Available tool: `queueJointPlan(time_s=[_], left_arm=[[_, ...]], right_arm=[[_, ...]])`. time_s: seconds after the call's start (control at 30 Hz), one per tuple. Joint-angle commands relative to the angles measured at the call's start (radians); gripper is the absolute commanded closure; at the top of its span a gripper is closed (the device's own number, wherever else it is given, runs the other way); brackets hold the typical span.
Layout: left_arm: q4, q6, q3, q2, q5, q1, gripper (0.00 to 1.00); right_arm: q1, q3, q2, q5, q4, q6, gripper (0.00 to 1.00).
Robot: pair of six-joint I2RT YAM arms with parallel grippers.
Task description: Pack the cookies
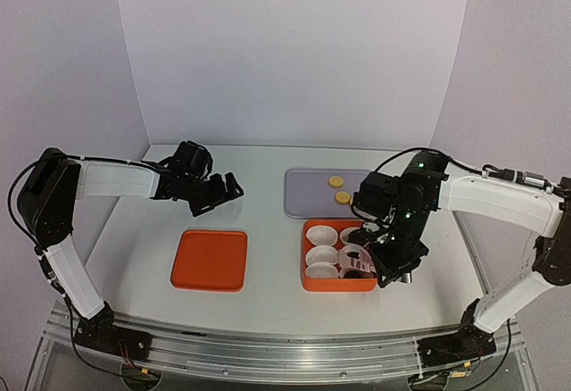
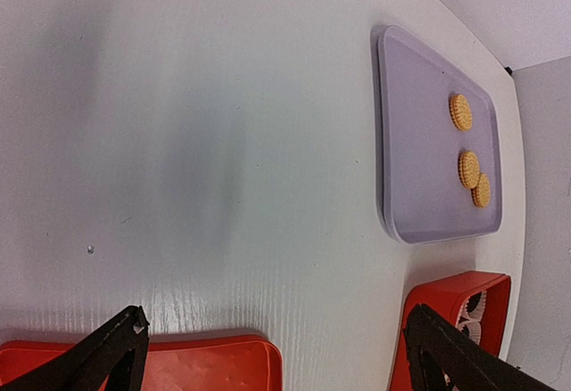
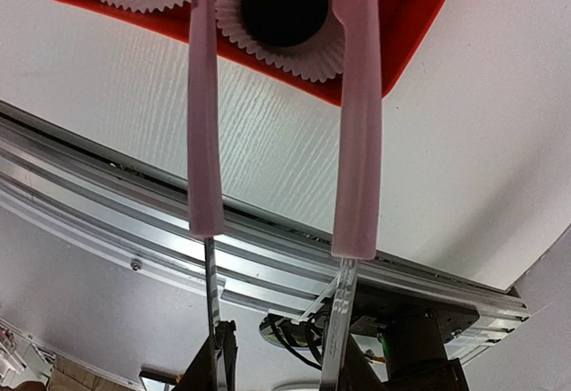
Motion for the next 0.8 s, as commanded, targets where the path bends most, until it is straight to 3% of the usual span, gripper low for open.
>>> queueJointPlan(time_s=[0.0,0.2,0.4,0.77], left_arm=[[0.013,0.003,0.02,-0.029,-0.005,0.004,0.0],[0.02,0.004,0.018,-0.037,-0.003,0.004,0.0],[0.026,0.006,0.032,-0.036,0.006,0.004,0.0],[0.0,0.011,0.061,-0.051,0.012,0.004,0.0]], right_arm=[[-0.002,0.086,-0.072,-0.008,-0.667,0.021,0.72],[-0.003,0.183,-0.1,0.056,-0.667,0.024,0.73],[-0.077,0.398,0.042,0.363,-0.623,-0.021,0.72],[-0.373,0.538,0.321,0.35,-0.443,-0.369,0.72]])
